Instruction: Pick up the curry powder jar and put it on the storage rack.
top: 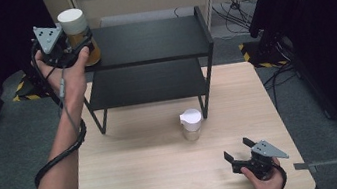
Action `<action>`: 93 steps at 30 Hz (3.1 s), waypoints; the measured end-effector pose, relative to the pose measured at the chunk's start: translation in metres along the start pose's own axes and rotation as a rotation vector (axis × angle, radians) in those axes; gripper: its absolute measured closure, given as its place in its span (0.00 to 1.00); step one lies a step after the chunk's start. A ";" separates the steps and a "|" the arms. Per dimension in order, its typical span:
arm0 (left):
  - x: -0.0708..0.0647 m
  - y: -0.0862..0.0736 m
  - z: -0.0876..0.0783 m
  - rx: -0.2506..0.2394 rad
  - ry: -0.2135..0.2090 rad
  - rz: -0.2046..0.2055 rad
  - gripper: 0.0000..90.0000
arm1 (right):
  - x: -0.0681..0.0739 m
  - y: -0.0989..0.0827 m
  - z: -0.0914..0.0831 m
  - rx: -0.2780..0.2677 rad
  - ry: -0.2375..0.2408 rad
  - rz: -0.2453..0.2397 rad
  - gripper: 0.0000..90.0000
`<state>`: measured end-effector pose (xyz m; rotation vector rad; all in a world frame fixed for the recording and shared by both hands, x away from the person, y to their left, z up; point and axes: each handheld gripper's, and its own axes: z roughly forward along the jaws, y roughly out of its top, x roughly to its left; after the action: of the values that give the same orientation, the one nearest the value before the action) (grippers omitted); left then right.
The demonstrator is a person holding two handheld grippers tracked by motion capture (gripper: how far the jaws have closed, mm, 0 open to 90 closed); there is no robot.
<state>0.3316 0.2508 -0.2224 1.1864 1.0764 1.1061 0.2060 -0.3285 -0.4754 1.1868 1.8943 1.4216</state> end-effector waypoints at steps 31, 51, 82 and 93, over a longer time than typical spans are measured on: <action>-0.006 -0.037 -0.050 -0.086 -0.043 0.021 0.17 | 0.001 0.001 0.000 0.003 -0.001 0.000 0.05; -0.007 -0.082 -0.083 -0.098 -0.089 0.052 0.17 | 0.001 0.000 0.000 0.002 0.000 -0.004 0.05; -0.002 -0.178 -0.124 -0.024 -0.151 0.077 0.16 | 0.001 0.001 0.000 0.004 0.000 -0.012 0.05; -0.001 -0.210 -0.131 0.021 -0.156 0.068 0.15 | 0.001 0.001 0.000 0.004 0.000 -0.013 0.05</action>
<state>0.2160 0.2568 -0.4418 1.3116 0.9359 1.0381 0.2056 -0.3271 -0.4747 1.1745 1.9025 1.4118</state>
